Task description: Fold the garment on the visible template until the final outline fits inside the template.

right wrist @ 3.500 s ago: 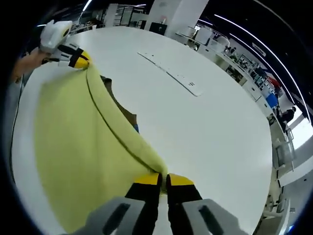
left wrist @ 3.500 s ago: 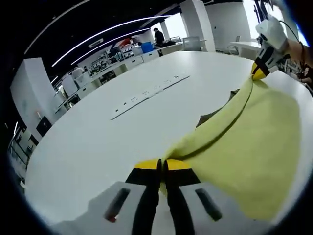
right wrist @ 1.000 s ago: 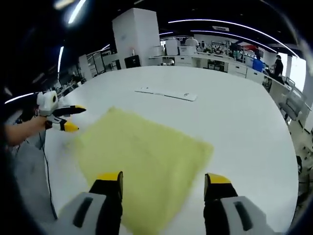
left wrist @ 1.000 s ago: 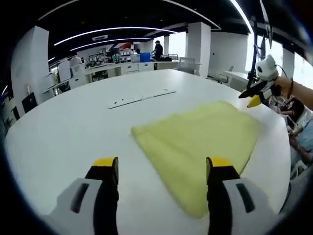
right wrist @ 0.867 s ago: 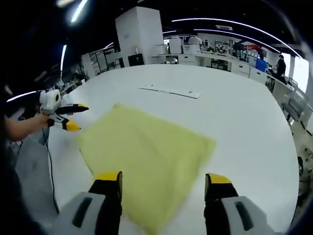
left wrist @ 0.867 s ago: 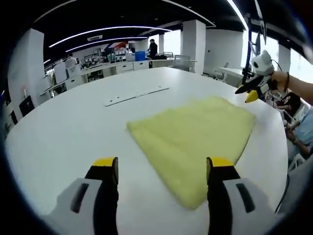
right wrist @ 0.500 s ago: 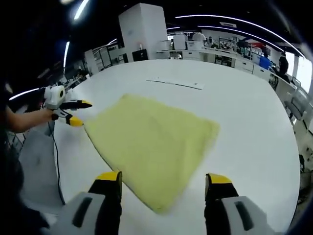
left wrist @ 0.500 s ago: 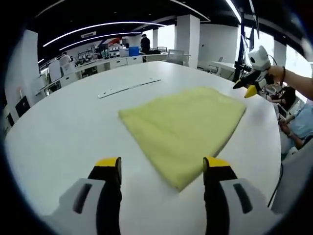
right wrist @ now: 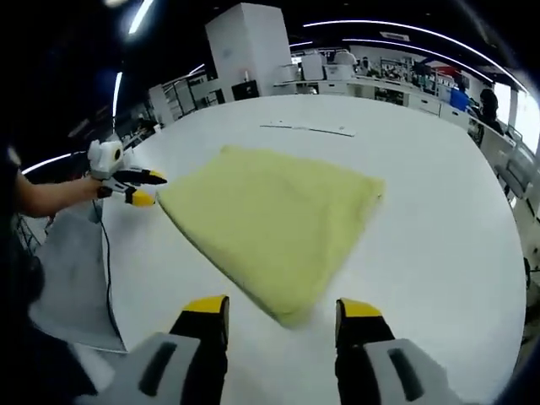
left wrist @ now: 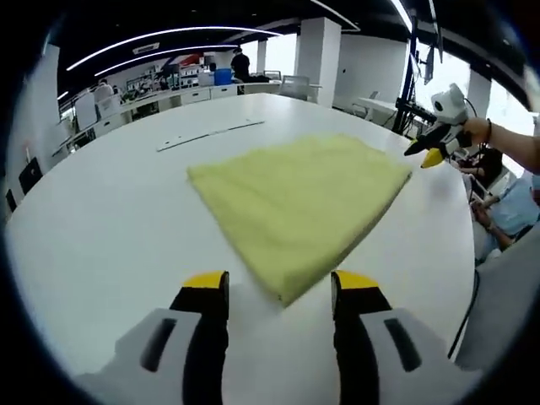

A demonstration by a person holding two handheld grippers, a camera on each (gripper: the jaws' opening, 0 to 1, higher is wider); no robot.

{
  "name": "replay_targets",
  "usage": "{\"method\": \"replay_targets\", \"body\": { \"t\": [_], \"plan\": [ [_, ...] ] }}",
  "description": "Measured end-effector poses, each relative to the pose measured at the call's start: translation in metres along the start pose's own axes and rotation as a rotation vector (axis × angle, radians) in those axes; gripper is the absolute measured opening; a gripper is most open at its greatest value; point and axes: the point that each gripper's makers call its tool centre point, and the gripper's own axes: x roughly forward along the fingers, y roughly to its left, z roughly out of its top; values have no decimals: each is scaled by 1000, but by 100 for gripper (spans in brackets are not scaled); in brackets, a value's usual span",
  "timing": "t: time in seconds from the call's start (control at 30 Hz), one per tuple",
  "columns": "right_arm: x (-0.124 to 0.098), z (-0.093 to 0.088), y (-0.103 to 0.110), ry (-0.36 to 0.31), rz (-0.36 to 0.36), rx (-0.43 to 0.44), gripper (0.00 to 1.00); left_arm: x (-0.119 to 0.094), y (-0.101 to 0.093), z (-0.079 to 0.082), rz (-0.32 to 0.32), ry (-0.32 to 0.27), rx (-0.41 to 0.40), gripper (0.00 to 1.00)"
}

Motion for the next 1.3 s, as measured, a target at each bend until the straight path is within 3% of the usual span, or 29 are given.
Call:
{"method": "replay_targets", "body": {
  "t": [0.33,0.83,1.3],
  "plan": [
    [7,-16,-2,-5,-3,-6,23,1,0,-4,-6,2,-26,31],
    [12,-14,-4,-75,19,77,1,6,-3,-6,-28,18,-29,10],
    [4,-13,-11,-65,12,17,0,6,-5,-6,-32,23,-15,1]
  ]
}}
